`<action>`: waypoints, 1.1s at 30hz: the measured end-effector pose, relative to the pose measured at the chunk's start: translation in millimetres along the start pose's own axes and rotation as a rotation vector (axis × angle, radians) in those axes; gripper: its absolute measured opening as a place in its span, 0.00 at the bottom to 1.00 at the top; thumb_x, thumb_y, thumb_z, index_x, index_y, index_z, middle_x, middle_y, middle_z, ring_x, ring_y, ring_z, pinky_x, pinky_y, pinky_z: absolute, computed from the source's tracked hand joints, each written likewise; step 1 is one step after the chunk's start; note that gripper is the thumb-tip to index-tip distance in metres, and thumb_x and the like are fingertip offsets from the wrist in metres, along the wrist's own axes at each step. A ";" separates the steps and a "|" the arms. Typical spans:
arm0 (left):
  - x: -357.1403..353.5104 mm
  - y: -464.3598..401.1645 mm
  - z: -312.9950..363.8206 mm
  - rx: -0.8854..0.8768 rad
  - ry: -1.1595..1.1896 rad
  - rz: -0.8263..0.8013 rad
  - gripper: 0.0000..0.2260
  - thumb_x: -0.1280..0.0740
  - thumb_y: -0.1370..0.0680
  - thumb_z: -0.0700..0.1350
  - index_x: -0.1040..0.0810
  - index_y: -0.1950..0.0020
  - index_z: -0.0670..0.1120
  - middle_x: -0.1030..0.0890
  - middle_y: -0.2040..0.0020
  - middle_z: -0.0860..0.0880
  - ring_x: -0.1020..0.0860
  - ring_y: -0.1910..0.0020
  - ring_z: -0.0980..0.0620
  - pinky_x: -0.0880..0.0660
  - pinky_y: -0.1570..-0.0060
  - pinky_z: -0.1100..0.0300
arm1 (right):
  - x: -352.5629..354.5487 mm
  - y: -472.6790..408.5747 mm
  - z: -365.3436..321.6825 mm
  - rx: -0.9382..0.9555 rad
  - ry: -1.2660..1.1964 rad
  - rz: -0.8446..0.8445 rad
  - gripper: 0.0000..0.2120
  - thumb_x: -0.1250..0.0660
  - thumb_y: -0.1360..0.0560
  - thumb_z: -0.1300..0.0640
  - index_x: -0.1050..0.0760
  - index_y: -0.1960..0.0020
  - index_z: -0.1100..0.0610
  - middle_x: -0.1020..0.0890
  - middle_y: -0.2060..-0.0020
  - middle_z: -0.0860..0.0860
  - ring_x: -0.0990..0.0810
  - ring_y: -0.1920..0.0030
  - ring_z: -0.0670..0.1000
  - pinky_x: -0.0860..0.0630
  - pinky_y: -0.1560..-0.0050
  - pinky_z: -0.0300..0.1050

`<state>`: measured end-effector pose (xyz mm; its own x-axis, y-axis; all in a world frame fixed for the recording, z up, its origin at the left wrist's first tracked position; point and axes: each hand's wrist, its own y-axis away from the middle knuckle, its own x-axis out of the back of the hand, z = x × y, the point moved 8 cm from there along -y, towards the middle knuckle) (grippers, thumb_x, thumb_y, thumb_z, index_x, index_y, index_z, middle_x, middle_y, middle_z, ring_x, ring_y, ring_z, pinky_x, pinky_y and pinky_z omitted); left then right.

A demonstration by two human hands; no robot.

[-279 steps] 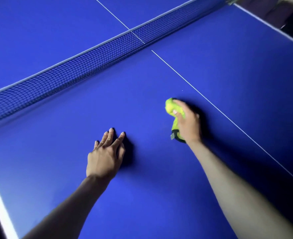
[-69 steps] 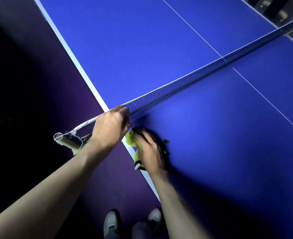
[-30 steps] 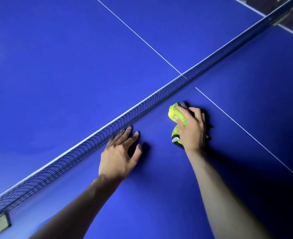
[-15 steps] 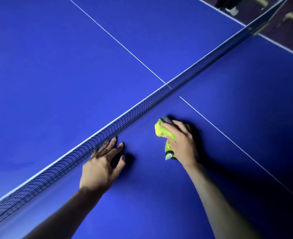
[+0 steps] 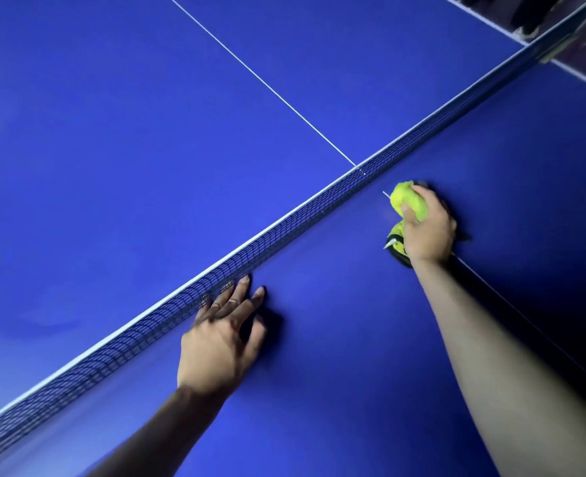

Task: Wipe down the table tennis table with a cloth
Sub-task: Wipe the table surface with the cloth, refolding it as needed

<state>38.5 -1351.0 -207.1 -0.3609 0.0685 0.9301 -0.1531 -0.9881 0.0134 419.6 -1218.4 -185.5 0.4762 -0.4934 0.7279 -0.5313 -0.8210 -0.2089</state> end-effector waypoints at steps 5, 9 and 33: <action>1.0 -3.3 0.4 -0.031 -0.014 -0.011 0.23 0.44 0.20 0.59 0.26 0.27 0.58 0.30 0.23 0.55 0.30 0.25 0.52 0.36 0.26 0.51 | -21.6 7.4 -28.6 0.057 0.037 -0.098 0.20 0.29 0.21 0.58 0.21 0.30 0.47 0.20 0.32 0.50 0.23 0.34 0.59 0.33 0.35 0.47; -0.3 -5.2 1.2 -0.033 0.020 -0.070 0.27 0.47 0.22 0.60 0.27 0.25 0.57 0.32 0.22 0.53 0.33 0.23 0.51 0.40 0.24 0.51 | -38.5 47.4 -53.2 0.131 0.017 -0.184 0.20 0.29 0.22 0.58 0.20 0.31 0.46 0.19 0.34 0.48 0.22 0.35 0.56 0.32 0.36 0.44; 106.2 165.6 -163.6 -0.003 0.335 -0.071 0.13 0.34 0.20 0.42 0.18 0.37 0.49 0.23 0.29 0.52 0.25 0.30 0.53 0.25 0.34 0.55 | -85.8 348.5 -192.7 0.246 -0.038 -0.256 0.21 0.29 0.23 0.61 0.20 0.35 0.42 0.20 0.38 0.43 0.23 0.37 0.54 0.26 0.36 0.52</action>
<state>-175.7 -1484.9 -166.2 -0.6317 0.1789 0.7543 -0.1914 -0.9789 0.0719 58.6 -1406.8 -194.9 0.6000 -0.2689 0.7535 -0.2086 -0.9618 -0.1772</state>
